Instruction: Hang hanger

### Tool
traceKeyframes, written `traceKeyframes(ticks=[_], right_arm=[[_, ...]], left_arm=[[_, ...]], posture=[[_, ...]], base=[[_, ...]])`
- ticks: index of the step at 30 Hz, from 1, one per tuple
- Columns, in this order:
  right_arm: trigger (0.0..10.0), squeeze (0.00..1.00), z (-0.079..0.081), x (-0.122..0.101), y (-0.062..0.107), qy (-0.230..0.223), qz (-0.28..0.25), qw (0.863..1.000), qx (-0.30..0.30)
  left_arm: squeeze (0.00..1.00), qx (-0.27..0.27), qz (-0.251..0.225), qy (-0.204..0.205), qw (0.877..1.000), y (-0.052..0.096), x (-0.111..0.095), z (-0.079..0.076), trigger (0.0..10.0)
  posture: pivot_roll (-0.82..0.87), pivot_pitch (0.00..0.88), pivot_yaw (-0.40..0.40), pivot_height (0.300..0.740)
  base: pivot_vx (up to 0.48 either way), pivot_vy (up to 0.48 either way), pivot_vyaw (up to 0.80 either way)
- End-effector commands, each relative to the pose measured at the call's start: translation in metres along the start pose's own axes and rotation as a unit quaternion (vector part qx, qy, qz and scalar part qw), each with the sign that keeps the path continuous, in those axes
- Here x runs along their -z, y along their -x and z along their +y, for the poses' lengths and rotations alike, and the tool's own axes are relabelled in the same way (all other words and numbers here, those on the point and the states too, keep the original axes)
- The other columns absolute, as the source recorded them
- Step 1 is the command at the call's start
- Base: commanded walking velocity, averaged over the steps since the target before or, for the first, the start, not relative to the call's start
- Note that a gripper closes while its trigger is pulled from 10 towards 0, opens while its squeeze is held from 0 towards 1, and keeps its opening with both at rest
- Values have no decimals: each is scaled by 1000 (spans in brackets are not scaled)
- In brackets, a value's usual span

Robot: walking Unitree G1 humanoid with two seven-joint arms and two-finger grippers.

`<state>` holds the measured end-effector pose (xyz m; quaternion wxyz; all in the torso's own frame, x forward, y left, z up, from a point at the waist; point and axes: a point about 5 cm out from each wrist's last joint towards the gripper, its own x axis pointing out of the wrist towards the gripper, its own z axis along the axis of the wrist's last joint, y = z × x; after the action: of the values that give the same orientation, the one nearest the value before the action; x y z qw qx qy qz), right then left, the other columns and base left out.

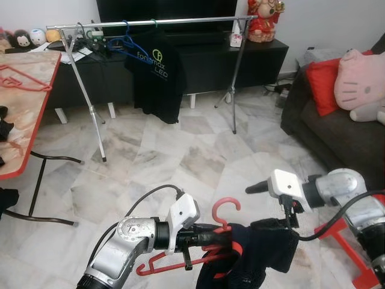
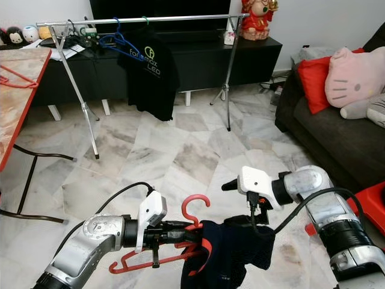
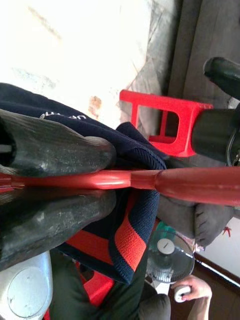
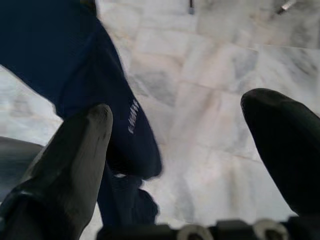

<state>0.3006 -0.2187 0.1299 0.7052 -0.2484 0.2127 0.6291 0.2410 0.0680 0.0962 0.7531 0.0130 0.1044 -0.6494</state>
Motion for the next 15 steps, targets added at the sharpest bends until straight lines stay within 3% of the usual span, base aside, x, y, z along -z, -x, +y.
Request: traceKeyframes(ticks=[1,12,15], right_arm=[[10000,0,3,-1,6,-1,-7,1000,-22],[10000,0,10,3,15,-1,1,998,-62],[10000,0,9,6,11,10,13,999,-51]], left_arm=[[0,3,-16,-24,1000,-1,-14,2,10000],[0,-6,-17,-20,1000,-2,-13,6,10000],[0,-7,-17,-24,1000,-1,-15,6,10000]], posture=[[-59,0,-79,740],[-61,0,-77,740],[-68,0,-76,740]], base=[[0,0,0],[0,0,0],[0,0,0]])
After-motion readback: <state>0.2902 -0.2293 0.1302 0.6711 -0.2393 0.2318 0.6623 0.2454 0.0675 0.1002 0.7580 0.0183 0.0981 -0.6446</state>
